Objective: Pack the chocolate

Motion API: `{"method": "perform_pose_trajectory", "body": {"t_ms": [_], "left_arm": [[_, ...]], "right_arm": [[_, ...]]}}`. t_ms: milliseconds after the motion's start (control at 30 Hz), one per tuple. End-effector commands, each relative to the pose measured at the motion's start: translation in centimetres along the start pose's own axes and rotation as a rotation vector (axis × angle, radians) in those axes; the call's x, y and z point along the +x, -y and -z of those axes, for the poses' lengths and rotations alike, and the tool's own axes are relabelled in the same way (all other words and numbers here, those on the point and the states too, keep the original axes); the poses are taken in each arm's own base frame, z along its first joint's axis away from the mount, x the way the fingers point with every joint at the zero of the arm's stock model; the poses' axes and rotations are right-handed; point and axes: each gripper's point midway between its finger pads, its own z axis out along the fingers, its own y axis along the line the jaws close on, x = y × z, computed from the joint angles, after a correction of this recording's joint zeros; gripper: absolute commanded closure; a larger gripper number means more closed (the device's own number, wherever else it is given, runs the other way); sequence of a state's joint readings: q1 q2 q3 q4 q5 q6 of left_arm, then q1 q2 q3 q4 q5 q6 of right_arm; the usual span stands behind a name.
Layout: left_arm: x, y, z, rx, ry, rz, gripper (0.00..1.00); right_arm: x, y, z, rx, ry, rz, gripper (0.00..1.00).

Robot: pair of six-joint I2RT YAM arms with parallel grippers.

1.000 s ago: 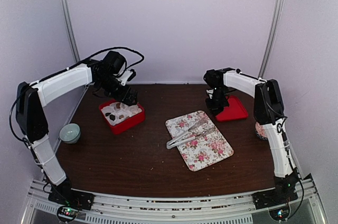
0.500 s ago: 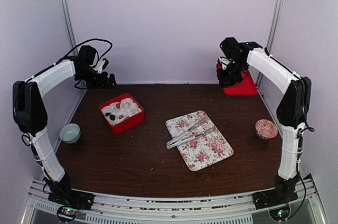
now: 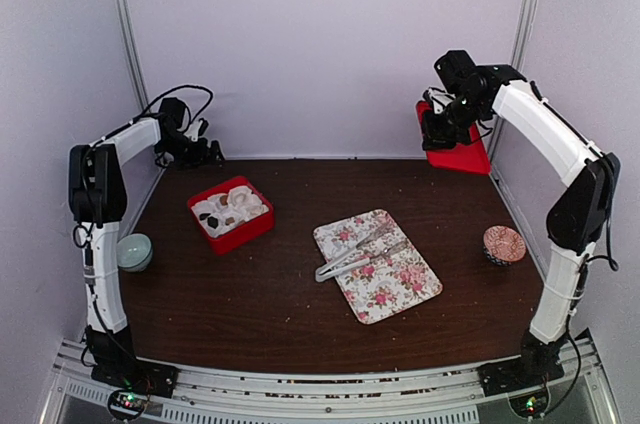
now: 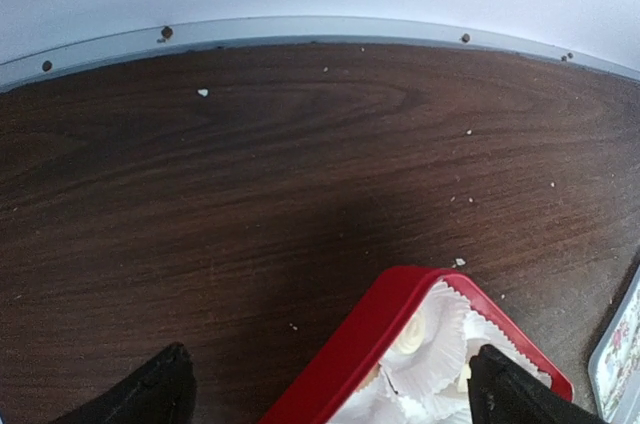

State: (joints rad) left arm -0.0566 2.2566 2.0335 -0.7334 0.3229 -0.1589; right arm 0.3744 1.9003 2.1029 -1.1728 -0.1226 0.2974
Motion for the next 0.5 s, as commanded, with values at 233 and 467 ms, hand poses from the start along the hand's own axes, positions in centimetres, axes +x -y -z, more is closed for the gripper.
{"method": "perform_pose_trajectory", "body": {"t_ms": [233,467], "left_arm": [[4.5,2.9,-0.3,0.193,-0.034,0.016,0.02],[8.8,5.5,1.8,0.238,-0.038,0.039,0.02]], "right_arm": [[-1.8,-1.9,4.5,-0.128,0.112,-0.050,1.00],[-2.4,-3.0,5.7,-0.194,0.144,-0.054,1.00]]}}
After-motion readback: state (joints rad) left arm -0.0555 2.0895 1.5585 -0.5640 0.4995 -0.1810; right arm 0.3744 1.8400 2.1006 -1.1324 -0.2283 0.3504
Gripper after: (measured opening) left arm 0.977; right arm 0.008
